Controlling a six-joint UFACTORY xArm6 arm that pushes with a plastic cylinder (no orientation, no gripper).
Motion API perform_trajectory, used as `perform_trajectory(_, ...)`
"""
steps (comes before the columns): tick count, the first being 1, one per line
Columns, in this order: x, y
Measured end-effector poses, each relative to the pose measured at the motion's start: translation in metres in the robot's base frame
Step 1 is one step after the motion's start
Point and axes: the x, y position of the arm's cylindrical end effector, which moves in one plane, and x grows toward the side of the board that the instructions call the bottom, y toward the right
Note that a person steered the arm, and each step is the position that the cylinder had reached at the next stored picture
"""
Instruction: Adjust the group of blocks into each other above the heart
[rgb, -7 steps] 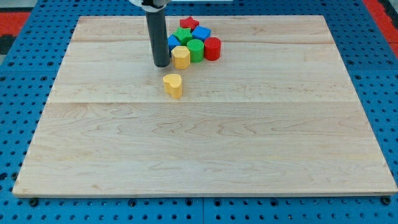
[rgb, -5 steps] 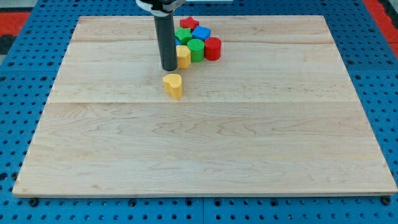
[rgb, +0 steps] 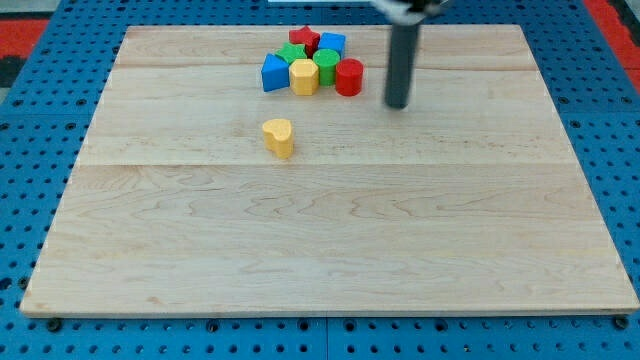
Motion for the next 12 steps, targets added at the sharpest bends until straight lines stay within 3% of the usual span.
perform_trajectory(1, -0.099, -0.014)
perform_trajectory(2, -0.108, -0.078)
perform_trajectory(3, -0.093, -0.110)
perform_trajectory(4, -0.050, -0.111)
perform_trajectory(6, -0.045, -0.019)
perform_trajectory(7, -0.005, 0.003)
perform_trajectory(9, -0.005, -0.058)
perform_trajectory(11, 0.003, -0.035)
perform_trajectory(12, 0.032, -0.050)
